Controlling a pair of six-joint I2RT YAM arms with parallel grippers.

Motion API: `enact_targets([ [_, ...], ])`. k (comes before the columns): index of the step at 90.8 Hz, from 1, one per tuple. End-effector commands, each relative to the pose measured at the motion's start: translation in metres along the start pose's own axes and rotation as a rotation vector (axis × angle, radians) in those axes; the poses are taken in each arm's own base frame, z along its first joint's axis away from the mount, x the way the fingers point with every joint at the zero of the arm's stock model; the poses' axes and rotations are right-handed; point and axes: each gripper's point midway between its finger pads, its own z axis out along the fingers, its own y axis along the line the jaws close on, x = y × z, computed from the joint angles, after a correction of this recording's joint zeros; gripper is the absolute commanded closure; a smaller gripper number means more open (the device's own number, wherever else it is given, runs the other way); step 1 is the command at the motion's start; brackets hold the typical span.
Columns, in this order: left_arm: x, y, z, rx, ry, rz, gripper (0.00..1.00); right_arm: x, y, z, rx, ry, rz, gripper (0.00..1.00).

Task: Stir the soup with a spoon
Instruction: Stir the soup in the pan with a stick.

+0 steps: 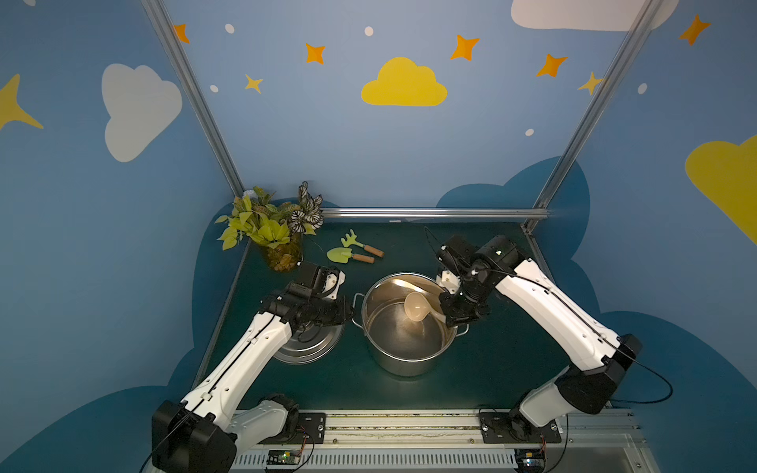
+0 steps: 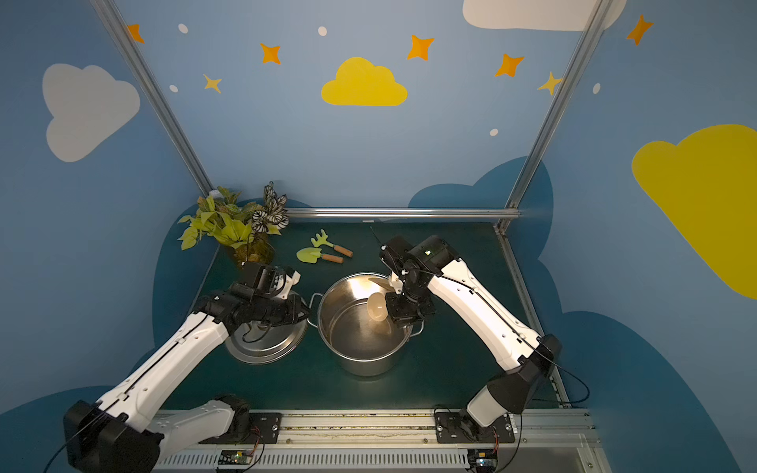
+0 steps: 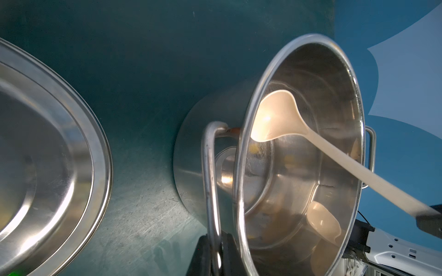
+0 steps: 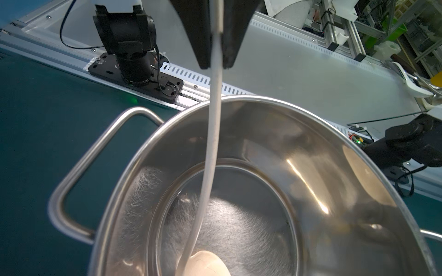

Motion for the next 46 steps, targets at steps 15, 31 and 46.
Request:
enact_targets([
  [15, -0.007, -0.001, 0.0, -0.014, -0.004, 0.047, 0.98, 0.01, 0.012, -0.007, 0.034, 0.151, -0.044, 1.0],
  [31, -0.007, 0.0, 0.002, -0.018, -0.001, 0.041, 0.98, 0.013, 0.036, -0.005, 0.006, 0.162, -0.12, 1.0],
  [46, -0.007, 0.001, 0.003, -0.021, 0.002, 0.041, 0.98, 0.037, 0.043, -0.005, 0.015, 0.178, -0.174, 1.0],
])
